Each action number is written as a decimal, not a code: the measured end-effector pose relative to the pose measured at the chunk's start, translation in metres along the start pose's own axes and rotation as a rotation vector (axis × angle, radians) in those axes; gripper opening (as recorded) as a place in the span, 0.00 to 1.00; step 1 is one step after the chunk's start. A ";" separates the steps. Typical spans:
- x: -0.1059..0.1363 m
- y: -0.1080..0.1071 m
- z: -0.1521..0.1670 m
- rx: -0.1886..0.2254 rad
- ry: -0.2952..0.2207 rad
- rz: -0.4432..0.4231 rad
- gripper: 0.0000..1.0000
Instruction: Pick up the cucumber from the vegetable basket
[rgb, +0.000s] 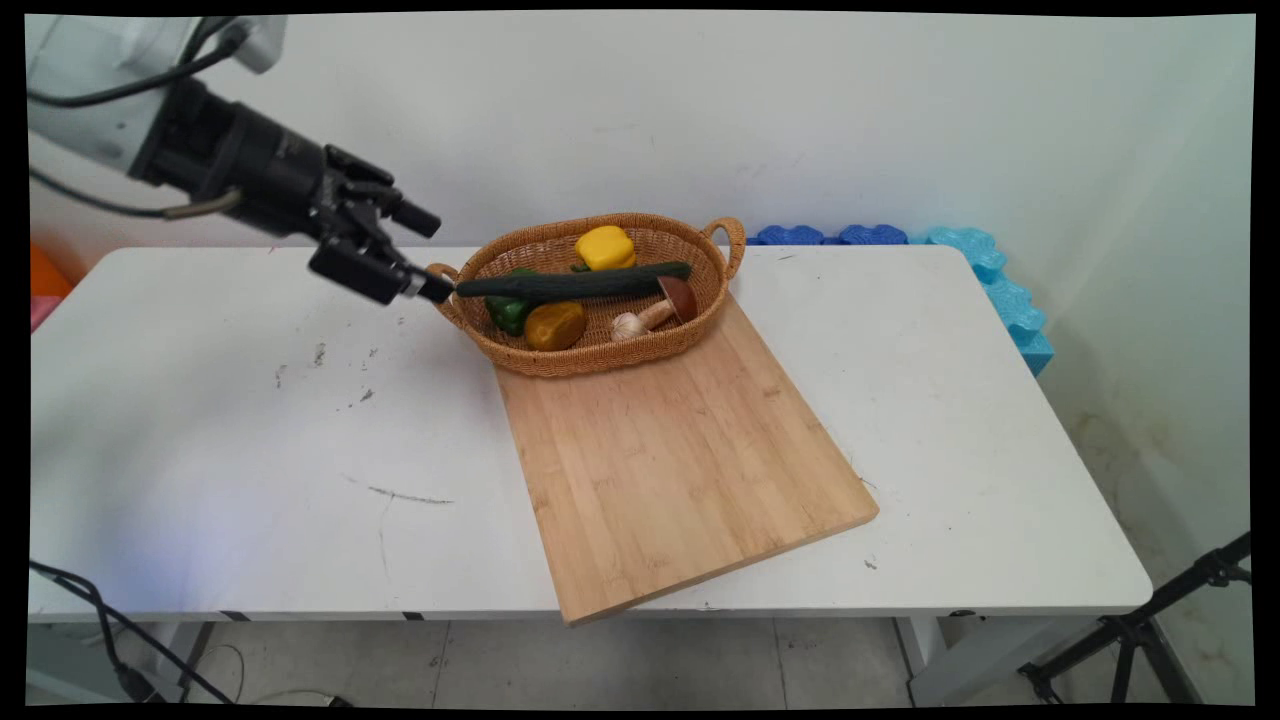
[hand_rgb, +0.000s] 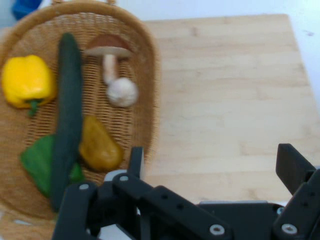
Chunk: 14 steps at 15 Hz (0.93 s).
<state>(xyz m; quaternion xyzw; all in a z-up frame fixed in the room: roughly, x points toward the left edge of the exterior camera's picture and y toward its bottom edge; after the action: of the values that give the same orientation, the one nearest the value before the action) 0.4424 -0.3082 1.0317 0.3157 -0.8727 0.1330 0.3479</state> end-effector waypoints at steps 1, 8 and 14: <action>0.005 -0.005 0.003 0.015 -0.004 -0.006 1.00; 0.031 -0.042 0.041 0.120 -0.049 -0.058 1.00; 0.047 -0.078 0.100 0.198 -0.127 -0.115 1.00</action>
<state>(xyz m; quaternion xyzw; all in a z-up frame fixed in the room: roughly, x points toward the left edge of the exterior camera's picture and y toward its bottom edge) 0.4144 -0.4342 0.9931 0.4058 -0.8560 0.1779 0.2664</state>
